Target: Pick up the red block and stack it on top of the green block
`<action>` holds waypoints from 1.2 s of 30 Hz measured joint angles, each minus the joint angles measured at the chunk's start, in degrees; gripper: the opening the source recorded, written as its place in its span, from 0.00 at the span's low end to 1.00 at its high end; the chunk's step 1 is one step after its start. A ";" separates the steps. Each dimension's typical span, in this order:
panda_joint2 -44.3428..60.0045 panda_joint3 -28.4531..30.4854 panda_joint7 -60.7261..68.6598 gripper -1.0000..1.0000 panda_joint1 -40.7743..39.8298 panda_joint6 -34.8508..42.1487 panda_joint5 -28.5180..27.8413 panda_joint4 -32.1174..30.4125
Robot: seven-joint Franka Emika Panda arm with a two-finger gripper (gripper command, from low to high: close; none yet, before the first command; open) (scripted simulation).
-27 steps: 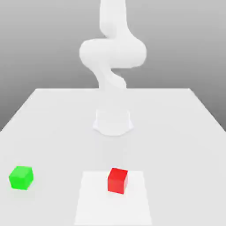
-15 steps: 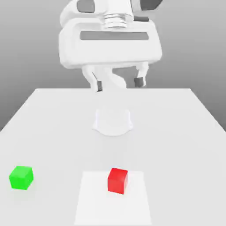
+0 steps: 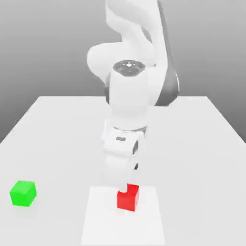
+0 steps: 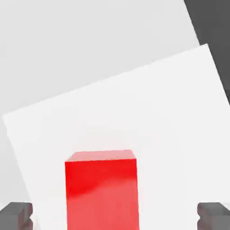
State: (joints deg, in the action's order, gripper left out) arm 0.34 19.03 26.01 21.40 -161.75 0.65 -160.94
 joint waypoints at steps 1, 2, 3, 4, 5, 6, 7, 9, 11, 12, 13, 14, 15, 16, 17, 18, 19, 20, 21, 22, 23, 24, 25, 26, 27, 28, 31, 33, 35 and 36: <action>0.86 -0.19 0.72 0.50 -0.01 -0.69 0.75 0.17; 1.75 -0.46 1.46 0.50 0.03 -1.40 1.64 0.36; 2.66 -0.78 2.25 0.50 -0.02 -2.13 2.64 0.55; 3.59 -1.11 3.09 0.50 -0.09 -2.83 3.73 0.74; 4.55 -1.63 3.97 0.50 -0.36 -3.62 4.91 0.91; 5.54 -2.32 4.85 0.50 -0.79 -4.41 6.11 1.07; 6.54 -3.09 5.77 0.50 -1.28 -5.22 7.36 1.22; 8.60 -4.89 7.64 0.50 -2.45 -6.86 9.95 1.48; 10.71 -7.17 9.27 0.50 -4.14 -8.54 12.26 1.69; 11.78 -8.46 10.05 0.50 -5.13 -9.44 13.39 1.76; 12.86 -9.82 10.71 0.50 -6.23 -10.34 14.36 1.80; 13.47 -10.57 11.09 0.00 -6.83 -10.84 14.92 1.83; 13.47 -10.57 11.09 0.00 -6.83 -10.84 14.92 1.83; 13.47 -10.57 11.09 0.00 -6.82 -10.82 14.92 1.83; 13.47 -10.57 11.08 0.00 -6.83 -10.77 14.92 1.83; 13.46 -10.57 11.08 0.00 -6.83 -10.72 14.91 1.83; 13.46 -10.56 11.07 0.00 -6.83 -10.66 14.91 1.83; 13.76 -10.93 11.27 0.00 -7.12 -10.95 15.21 1.85; 13.37 -10.47 11.03 0.00 -6.75 -10.64 14.84 1.84; 12.63 -9.66 10.48 0.00 -6.16 -10.04 14.03 1.80; 11.71 -8.76 9.72 0.00 -5.54 -9.31 12.94 1.74; 10.71 -7.80 8.89 0.00 -4.89 -8.52 11.75 1.67; 9.68 -6.92 7.99 0.00 -4.33 -7.69 10.47 1.58; 8.64 -6.10 7.07 0.00 -3.84 -6.87 9.18 1.47; 7.61 -5.40 6.14 0.00 -3.47 -6.04 7.87 1.35; 6.58 -4.97 5.20 0.00 -3.35 -5.22 6.59 1.22; 3.64 -3.95 2.67 0.00 -3.22 -2.86 3.12 0.74; 1.82 -3.57 1.28 0.00 -3.33 -1.38 1.28 0.34; 0.15 -3.39 0.10 0.00 -3.52 -0.01 -0.24 -0.12; -0.64 -3.36 -0.42 0.00 -3.66 0.62 -0.89 -0.37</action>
State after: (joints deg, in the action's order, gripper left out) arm -0.30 15.67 25.58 17.73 -161.13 -0.24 -161.31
